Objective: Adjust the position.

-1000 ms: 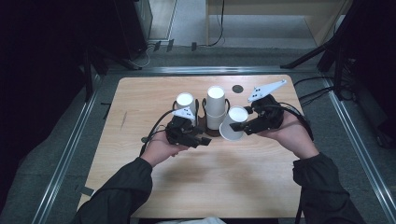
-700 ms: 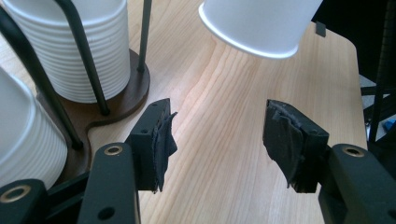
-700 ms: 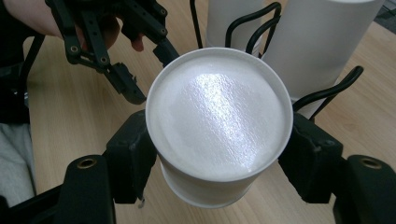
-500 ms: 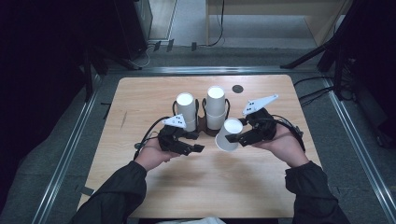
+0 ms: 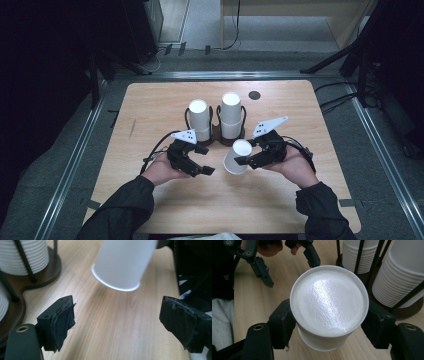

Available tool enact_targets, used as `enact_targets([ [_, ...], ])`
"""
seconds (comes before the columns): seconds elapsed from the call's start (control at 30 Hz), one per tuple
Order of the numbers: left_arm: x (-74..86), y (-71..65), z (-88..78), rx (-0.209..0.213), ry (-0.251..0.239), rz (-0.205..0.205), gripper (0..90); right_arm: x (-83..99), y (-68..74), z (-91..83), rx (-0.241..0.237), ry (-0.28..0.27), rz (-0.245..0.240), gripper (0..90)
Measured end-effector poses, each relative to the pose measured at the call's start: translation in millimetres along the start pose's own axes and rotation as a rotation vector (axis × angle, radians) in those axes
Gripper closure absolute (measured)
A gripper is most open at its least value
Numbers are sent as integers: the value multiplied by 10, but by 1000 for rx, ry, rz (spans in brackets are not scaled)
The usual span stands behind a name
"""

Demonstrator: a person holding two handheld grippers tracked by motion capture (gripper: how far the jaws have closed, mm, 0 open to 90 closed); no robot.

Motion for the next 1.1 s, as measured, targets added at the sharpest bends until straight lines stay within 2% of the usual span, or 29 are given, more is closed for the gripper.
enact_targets([
  [0.13, 26, 22, 0, -13, 2, -7, 139, 55, -20, 65, -4, 4, 3, 325],
  [0.37, 22, -23, -25, -20, -8, 20, 141, 82, 4, 177, -30, 14, 15, 324],
  [0.5, 28, -36, -44, -13, -23, 0, 140, 84, 37, 236, -48, 32, 15, 324],
  [0.67, 49, -64, -47, -7, -27, 15, 140, 20, 123, 295, -87, 21, 5, 324],
  [0.93, 35, -107, -30, 12, -49, 20, 135, -77, 208, 328, -118, 12, -7, 324],
  [1.1, 30, -125, 13, 16, -46, 29, 131, -157, 279, 336, -144, -6, -15, 325],
])
Point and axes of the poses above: each handheld gripper's, and its own axes: z roughly forward along the jaws, x roughly out of its underside, y roughly to its left, the point moved 9 cm from there along z, roughly forward along the jaws, and after that the axes turned 10 degrees about z, right-handed, at the moved point
